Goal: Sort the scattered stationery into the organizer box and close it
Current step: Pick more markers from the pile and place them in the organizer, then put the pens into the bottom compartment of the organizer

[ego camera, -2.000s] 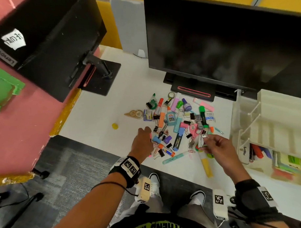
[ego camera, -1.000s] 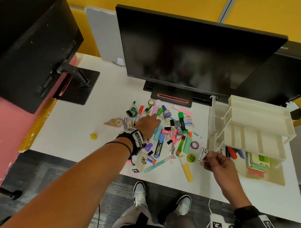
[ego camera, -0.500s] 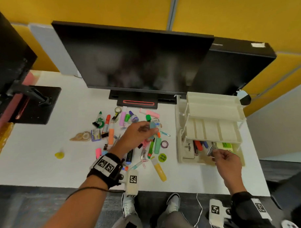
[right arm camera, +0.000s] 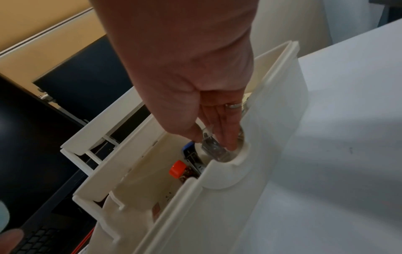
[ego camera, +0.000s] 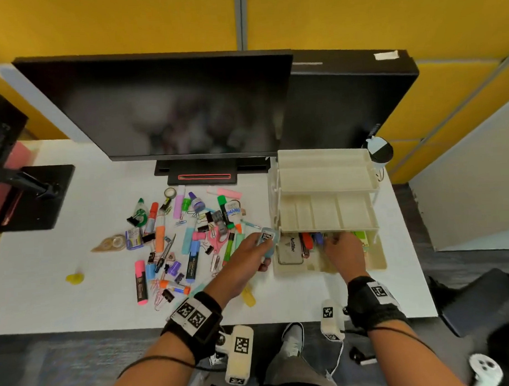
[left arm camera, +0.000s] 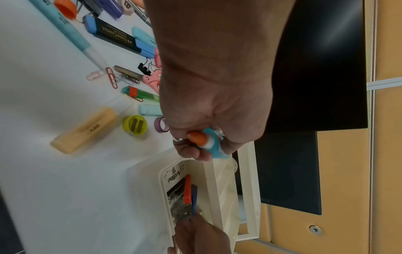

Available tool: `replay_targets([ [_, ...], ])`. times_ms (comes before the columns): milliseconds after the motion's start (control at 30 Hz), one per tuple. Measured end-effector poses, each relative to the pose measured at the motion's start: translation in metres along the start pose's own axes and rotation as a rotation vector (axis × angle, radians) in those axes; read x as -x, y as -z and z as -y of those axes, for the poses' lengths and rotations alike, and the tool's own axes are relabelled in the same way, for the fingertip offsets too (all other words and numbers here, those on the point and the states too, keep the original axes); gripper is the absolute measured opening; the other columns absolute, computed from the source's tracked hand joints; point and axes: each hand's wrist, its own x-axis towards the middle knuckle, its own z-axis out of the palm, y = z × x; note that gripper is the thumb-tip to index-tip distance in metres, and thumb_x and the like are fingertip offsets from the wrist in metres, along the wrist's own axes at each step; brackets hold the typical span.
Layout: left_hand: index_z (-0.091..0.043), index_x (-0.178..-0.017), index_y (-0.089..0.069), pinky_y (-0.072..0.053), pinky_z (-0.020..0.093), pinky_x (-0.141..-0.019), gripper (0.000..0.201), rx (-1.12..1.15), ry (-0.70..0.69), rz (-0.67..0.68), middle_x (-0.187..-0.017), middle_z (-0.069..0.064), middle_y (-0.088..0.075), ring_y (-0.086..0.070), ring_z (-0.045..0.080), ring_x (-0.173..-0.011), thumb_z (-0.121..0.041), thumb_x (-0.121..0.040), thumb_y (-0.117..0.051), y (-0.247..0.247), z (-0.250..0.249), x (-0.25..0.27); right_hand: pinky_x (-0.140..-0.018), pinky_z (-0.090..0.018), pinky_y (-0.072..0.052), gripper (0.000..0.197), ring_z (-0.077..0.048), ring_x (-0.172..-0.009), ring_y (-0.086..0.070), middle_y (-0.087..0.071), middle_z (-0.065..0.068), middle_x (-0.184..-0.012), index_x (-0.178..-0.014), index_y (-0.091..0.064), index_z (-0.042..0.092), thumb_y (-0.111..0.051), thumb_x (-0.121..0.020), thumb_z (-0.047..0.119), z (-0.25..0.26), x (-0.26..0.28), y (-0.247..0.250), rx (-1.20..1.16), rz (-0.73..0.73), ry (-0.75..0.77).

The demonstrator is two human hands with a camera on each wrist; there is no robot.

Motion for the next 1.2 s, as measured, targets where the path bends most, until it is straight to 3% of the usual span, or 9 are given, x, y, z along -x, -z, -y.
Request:
replay_targets([
  [133,-0.021,-0.121,-0.062,-0.049,0.027,-0.072,0.02,-0.023,0.011,-0.048,-0.101,0.004,-0.061,-0.055,0.014,-0.075,-0.029,-0.104,-0.056,-0.002,0.004,0.001,-0.063,-0.032,-0.035,0.041,-0.029,-0.063,-0.052,-0.052,-0.003,-0.058,-0.059,-0.05,0.012,-0.067,-0.095,0.023,0.007,0.0,0.003,-0.103,0.039,0.008],
  [367,-0.021,-0.123,-0.063,-0.057,0.029,-0.08,0.022,-0.01,0.005,-0.111,-0.113,0.009,-0.066,-0.064,0.015,-0.081,-0.025,-0.102,-0.058,-0.01,0.011,0.001,-0.078,-0.032,-0.045,0.018,-0.024,-0.085,-0.066,-0.074,-0.007,-0.09,-0.09,-0.073,0.009,-0.06,-0.093,0.021,0.0,-0.004,0.004,-0.383,0.185,0.035],
  [567,-0.011,-0.127,-0.062,-0.055,0.051,-0.094,0.025,-0.033,-0.017,-0.08,-0.108,0.008,-0.072,-0.076,0.022,-0.096,-0.017,-0.104,-0.058,-0.028,0.011,0.002,-0.094,-0.036,-0.049,0.04,-0.025,-0.108,-0.068,-0.075,-0.003,-0.109,-0.109,-0.073,0.017,-0.045,-0.089,-0.004,-0.011,-0.013,0.004,-0.386,0.364,0.005],
  [633,-0.01,-0.13,-0.061,-0.06,0.036,-0.08,0.028,-0.032,-0.035,-0.07,-0.11,0.011,-0.073,-0.076,0.019,-0.094,-0.016,-0.103,-0.06,-0.03,0.009,0.003,-0.092,-0.034,-0.045,0.036,-0.024,-0.105,-0.064,-0.071,-0.003,-0.11,-0.113,-0.07,0.014,-0.043,-0.096,-0.001,-0.006,-0.007,0.014,-0.358,0.353,-0.003],
  [700,-0.008,-0.129,-0.061,-0.055,0.022,-0.068,0.029,-0.031,-0.065,-0.078,-0.108,0.01,-0.073,-0.076,0.016,-0.089,-0.015,-0.101,-0.063,-0.031,0.005,0.004,-0.08,-0.033,-0.045,0.027,-0.026,-0.092,-0.062,-0.068,-0.005,-0.095,-0.097,-0.069,0.012,-0.043,-0.098,0.004,-0.002,0.001,0.028,-0.288,0.308,-0.002],
  [800,-0.011,-0.13,-0.062,-0.053,0.021,-0.063,0.034,-0.028,-0.129,-0.113,-0.115,0.007,-0.071,-0.077,0.017,-0.09,-0.015,-0.097,-0.069,-0.028,0.003,0.002,-0.06,-0.028,-0.04,0.026,-0.023,-0.071,-0.06,-0.063,0.0,-0.072,-0.074,-0.063,0.013,-0.054,-0.099,0.013,0.009,0.021,0.046,-0.094,0.204,0.119],
  [933,-0.019,-0.122,-0.068,-0.06,0.032,-0.069,0.033,-0.016,-0.216,-0.195,-0.107,0.003,-0.073,-0.074,0.017,-0.084,-0.02,-0.09,-0.077,-0.023,-0.002,-0.005,-0.065,-0.021,-0.05,0.012,-0.012,-0.075,-0.071,-0.075,0.006,-0.082,-0.095,-0.075,0.02,-0.065,-0.098,0.025,0.052,0.058,0.043,-0.3,0.282,0.282],
  [1067,-0.021,-0.113,-0.073,-0.057,0.024,-0.073,0.027,-0.032,-0.3,-0.212,-0.099,0.001,-0.077,-0.072,0.016,-0.091,-0.014,-0.086,-0.077,-0.015,-0.008,-0.01,-0.083,-0.034,-0.06,0.031,-0.015,-0.096,-0.075,-0.078,0.001,-0.108,-0.125,-0.066,0.025,-0.06,-0.102,0.046,0.097,0.081,0.008,-0.622,0.591,0.105],
  [1200,-0.036,-0.119,-0.071,-0.057,0.026,-0.081,0.033,-0.281,-0.349,-0.047,-0.111,-0.014,-0.072,-0.065,0.006,-0.096,-0.029,-0.088,-0.078,0.017,-0.022,-0.017,-0.074,-0.036,-0.064,0.027,-0.016,-0.082,-0.075,-0.078,-0.006,-0.099,-0.122,-0.064,0.018,-0.054,-0.107,0.038,0.119,0.081,-0.006,-0.689,0.43,0.112],
])
